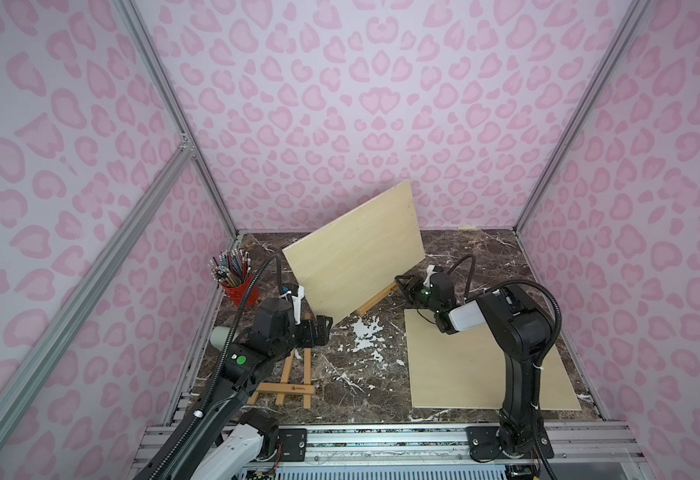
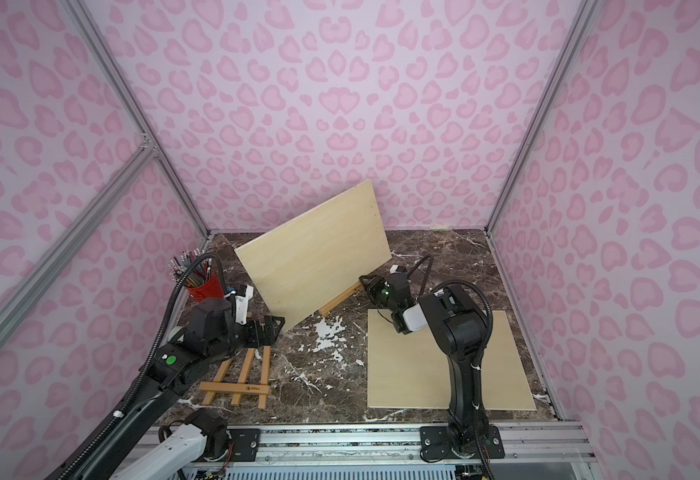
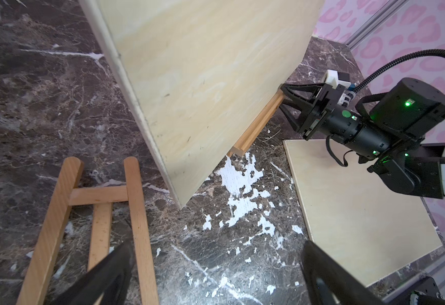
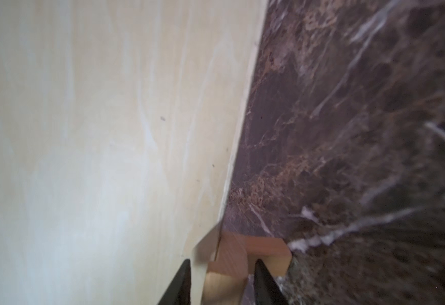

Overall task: Disassemble the easel
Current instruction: Move the easel to the center of the board, then pick up the drawing board from the easel.

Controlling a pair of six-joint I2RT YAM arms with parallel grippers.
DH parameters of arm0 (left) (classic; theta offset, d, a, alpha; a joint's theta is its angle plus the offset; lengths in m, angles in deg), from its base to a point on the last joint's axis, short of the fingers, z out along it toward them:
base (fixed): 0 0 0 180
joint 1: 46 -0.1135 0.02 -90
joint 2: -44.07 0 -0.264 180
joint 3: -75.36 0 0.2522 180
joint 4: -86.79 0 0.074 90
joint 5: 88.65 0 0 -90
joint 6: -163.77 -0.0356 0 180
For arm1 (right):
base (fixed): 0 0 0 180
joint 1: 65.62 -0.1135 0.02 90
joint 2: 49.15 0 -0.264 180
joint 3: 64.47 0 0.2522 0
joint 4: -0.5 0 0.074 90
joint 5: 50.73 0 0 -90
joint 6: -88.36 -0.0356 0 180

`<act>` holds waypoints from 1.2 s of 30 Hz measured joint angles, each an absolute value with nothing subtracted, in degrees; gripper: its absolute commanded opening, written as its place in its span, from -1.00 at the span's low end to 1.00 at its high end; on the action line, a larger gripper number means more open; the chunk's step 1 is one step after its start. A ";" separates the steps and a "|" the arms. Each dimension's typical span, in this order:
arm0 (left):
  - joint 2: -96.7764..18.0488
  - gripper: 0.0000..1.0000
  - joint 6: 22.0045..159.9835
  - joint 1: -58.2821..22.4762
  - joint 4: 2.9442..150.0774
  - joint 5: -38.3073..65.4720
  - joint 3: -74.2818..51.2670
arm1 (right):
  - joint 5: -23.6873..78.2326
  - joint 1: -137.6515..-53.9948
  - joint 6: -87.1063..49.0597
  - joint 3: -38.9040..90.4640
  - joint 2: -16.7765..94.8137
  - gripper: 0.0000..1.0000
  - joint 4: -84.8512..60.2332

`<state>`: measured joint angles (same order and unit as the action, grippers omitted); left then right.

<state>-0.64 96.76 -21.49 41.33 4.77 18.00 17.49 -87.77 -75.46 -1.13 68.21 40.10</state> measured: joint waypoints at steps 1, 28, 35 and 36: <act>-0.51 0.99 96.28 -21.64 41.30 4.62 17.63 | 17.19 -87.64 -74.96 -1.35 67.56 0.00 40.10; -10.74 0.67 81.81 -50.62 61.91 34.08 13.54 | 8.22 -88.36 -40.42 -10.24 41.07 0.48 17.31; -17.08 0.51 77.81 -51.30 65.56 41.97 10.29 | 5.84 -88.14 -36.34 -8.01 41.92 0.49 15.84; -17.60 0.48 77.61 -51.39 66.42 42.32 10.29 | 5.60 -88.10 -35.92 -7.93 41.92 0.49 15.47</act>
